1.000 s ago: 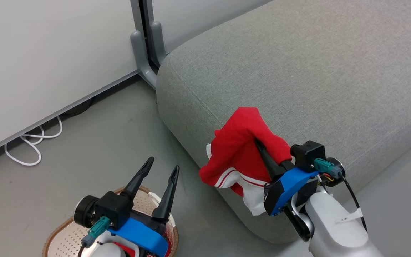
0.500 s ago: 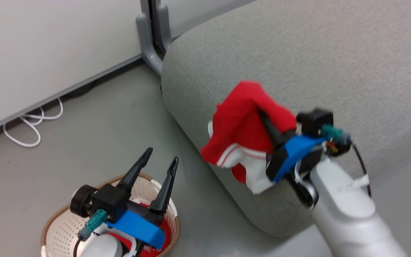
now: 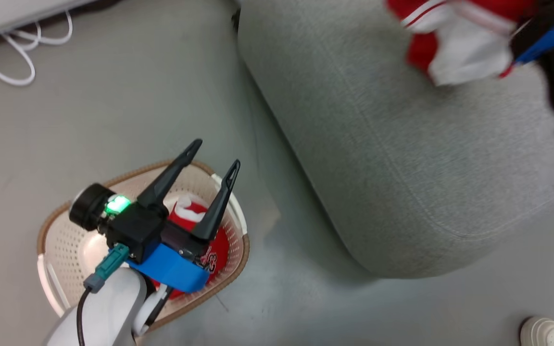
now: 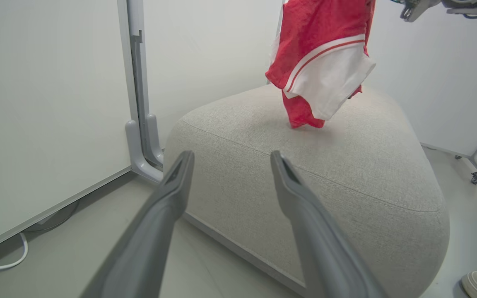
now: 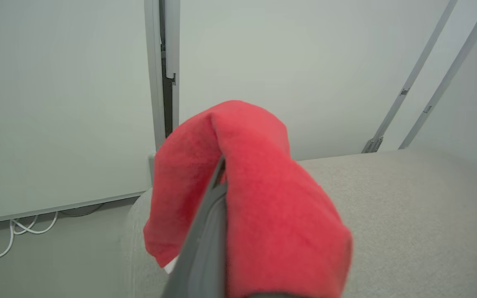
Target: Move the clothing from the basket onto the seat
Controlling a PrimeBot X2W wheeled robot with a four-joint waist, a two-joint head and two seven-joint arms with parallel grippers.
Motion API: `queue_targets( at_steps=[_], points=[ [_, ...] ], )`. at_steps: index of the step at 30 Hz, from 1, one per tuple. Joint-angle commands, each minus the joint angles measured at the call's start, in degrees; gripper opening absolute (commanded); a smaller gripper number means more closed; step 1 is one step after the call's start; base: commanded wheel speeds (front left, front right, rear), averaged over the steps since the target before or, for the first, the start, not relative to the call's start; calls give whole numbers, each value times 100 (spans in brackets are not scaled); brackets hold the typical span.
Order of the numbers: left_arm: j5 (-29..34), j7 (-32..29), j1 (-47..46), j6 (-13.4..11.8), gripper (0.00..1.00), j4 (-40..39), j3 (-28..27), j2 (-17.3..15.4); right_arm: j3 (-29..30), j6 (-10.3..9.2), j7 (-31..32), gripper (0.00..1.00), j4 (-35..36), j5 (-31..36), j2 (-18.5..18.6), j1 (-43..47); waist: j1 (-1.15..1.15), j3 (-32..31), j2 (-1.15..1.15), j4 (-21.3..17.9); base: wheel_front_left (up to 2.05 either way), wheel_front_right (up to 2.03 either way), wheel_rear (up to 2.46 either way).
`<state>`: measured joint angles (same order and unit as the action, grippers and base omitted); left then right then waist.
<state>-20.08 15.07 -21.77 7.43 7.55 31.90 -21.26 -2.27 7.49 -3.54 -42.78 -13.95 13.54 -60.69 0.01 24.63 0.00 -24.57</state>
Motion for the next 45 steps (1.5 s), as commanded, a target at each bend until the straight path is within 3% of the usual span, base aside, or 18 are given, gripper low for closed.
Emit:
queue_targets(
  at_steps=[1, 6, 13, 27, 28, 29, 30, 31, 32, 45],
  points=[
    [56, 16, -215, 3, 100, -105, 19, -90, 248, 1, 30, 0, 58, 50, 128, -241, -1, 665, 0, 342, 0, 0, 0],
    [167, 16, -563, 3, 100, -359, 174, -244, 1075, 1, -133, 0, 49, 140, 562, -579, -1, 1243, 0, 531, 0, 0, 0],
    [236, 16, -893, 3, 100, -584, 279, -424, 1813, 1, -444, 0, -329, 364, 621, -606, -1, 1713, 0, 631, 0, 0, 0],
    [204, 16, -834, -3, 100, -600, 76, -333, 2063, 1, -872, 0, -1260, 894, 558, -493, -1, 1687, 0, 656, 0, 0, 0],
    [201, 16, -824, -3, 100, -595, 75, -326, 2066, 1, -886, 19, -1290, 915, 545, -508, -1, 1674, 0, 659, 0, 0, 0],
    [199, 16, -816, -2, 100, -588, 73, -320, 2064, 1, -910, 47, -1310, 953, 540, -524, -1, 1661, 0, 662, 0, 0, 0],
    [199, 16, -816, -2, 100, -588, 73, -320, 2064, 1, -910, 47, -1310, 953, 540, -524, -1, 1661, 0, 662, 0, 0, 0],
    [197, 16, -812, -2, 100, -579, 72, -313, 2064, 1, -925, 93, -1326, 974, 540, -542, -1, 1642, 0, 666, 0, 0, 0],
    [193, 16, -810, -2, 100, -566, 72, -302, 2061, 1, -941, 100, -1349, 999, 524, -550, -1, 1616, 0, 674, 0, 0, 0],
    [1, 16, -505, 1, 100, -270, -60, 248, 1726, 1, -1024, 100, -1458, 1243, 598, 108, -1, 599, 0, 985, 0, 0, 0]
  ],
)
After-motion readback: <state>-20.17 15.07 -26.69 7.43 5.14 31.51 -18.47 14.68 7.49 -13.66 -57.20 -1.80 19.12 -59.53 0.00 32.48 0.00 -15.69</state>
